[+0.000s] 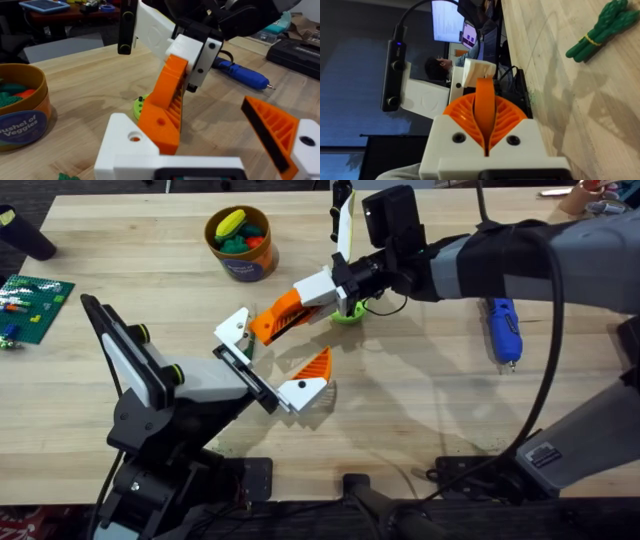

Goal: Pick up the gripper from the table and insert it into the empty holder that is missing its gripper. Then pick up a screw, insert it into the mounting hole, and use the screwdriver to tighten it. Finally, clean up the table by picking up the vegetable and placing it into the bucket.

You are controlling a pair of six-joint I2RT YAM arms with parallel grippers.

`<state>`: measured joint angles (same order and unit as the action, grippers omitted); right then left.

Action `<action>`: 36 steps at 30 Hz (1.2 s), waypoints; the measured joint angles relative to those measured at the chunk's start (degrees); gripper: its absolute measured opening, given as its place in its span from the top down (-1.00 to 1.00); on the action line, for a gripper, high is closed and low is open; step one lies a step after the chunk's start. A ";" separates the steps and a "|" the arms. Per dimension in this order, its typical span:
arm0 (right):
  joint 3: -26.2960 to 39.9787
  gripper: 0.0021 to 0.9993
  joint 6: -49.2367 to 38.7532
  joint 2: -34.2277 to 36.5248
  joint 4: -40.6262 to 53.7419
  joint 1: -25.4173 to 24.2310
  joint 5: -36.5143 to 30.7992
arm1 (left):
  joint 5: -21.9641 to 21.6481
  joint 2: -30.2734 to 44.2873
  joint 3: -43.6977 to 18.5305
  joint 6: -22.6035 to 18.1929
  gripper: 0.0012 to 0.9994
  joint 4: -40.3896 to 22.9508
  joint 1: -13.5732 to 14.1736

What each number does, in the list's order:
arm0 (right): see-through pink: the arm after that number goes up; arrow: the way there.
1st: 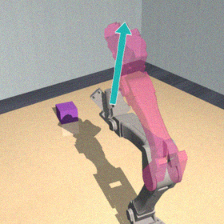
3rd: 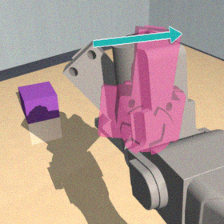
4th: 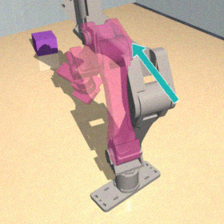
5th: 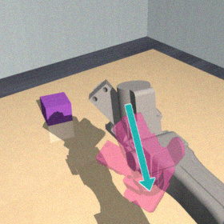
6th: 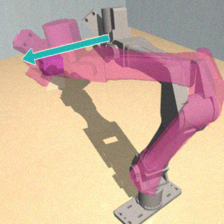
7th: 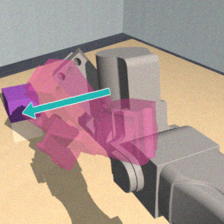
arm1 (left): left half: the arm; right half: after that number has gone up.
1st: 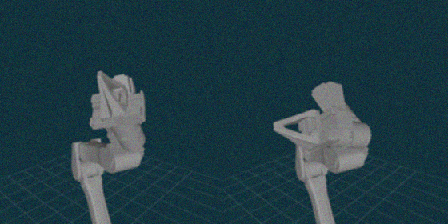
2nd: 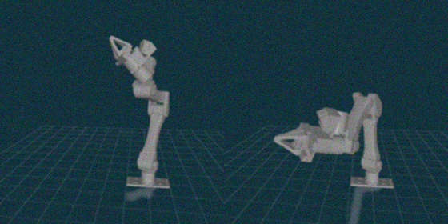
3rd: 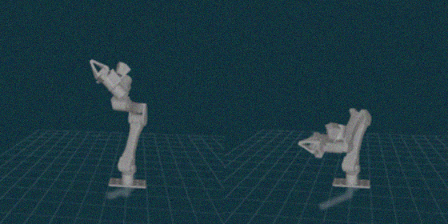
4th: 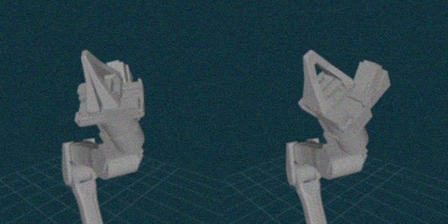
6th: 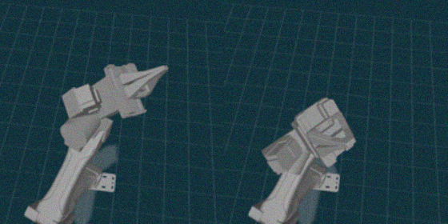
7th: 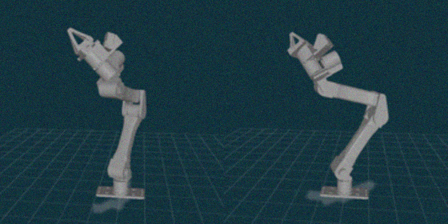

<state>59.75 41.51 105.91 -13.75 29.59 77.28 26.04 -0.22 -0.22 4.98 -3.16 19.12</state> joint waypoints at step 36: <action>-0.11 0.96 0.97 0.22 0.58 -1.06 5.70 | 7.89 0.21 -0.09 -2.85 -0.98 0.11 -0.36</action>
<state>59.64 42.48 106.13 -13.17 28.53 82.98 33.93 -0.01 -0.32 2.13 -3.05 18.76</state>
